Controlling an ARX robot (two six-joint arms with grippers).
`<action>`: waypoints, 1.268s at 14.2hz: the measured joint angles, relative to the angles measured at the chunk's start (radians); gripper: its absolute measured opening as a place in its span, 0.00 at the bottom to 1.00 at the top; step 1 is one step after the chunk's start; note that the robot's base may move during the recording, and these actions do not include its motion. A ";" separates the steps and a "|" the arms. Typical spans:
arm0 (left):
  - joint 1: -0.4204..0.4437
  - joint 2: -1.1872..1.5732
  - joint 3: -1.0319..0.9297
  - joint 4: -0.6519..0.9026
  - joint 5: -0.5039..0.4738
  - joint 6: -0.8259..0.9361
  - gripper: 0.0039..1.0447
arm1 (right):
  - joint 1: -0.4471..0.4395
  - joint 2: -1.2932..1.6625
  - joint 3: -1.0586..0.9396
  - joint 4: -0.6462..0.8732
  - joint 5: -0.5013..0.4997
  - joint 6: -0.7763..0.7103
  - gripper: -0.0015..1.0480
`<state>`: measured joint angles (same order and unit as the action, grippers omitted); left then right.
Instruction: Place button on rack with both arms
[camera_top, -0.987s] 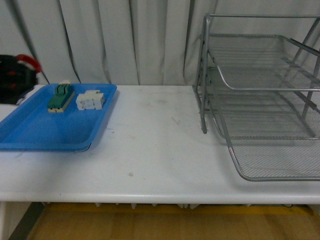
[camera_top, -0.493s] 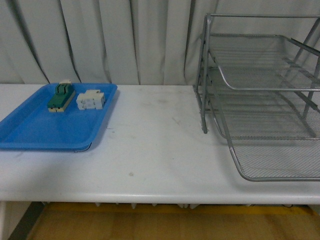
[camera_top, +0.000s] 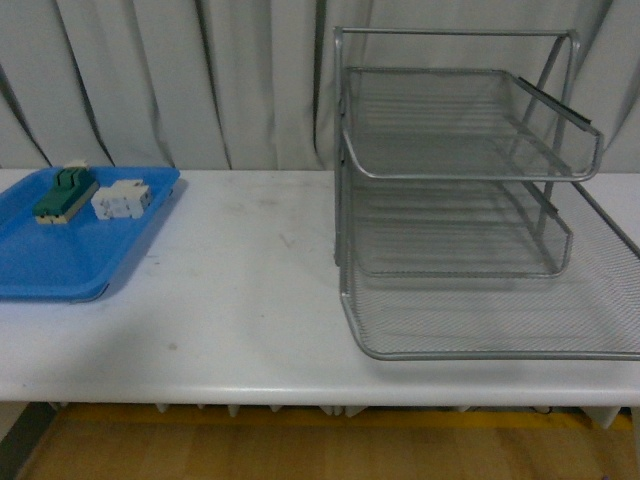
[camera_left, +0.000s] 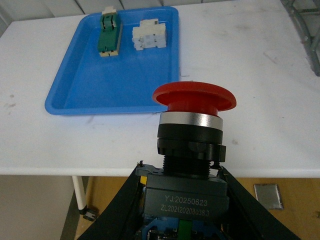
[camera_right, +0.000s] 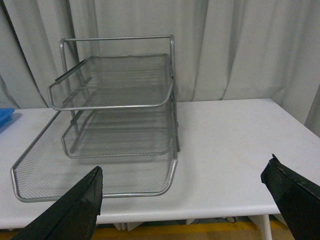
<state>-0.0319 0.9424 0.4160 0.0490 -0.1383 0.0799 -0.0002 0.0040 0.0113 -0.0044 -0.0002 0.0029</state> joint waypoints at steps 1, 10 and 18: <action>0.000 -0.002 0.000 0.002 0.000 0.000 0.34 | 0.000 0.000 0.000 0.000 0.000 0.000 0.94; -0.008 -0.002 -0.009 0.042 0.036 0.019 0.34 | 0.000 0.000 0.000 0.003 0.003 0.000 0.94; -0.449 0.961 0.676 0.171 0.038 0.113 0.34 | 0.000 0.000 0.000 0.001 0.002 0.000 0.94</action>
<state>-0.4809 1.9034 1.0916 0.2203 -0.1001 0.1925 -0.0002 0.0040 0.0113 -0.0036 0.0017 0.0025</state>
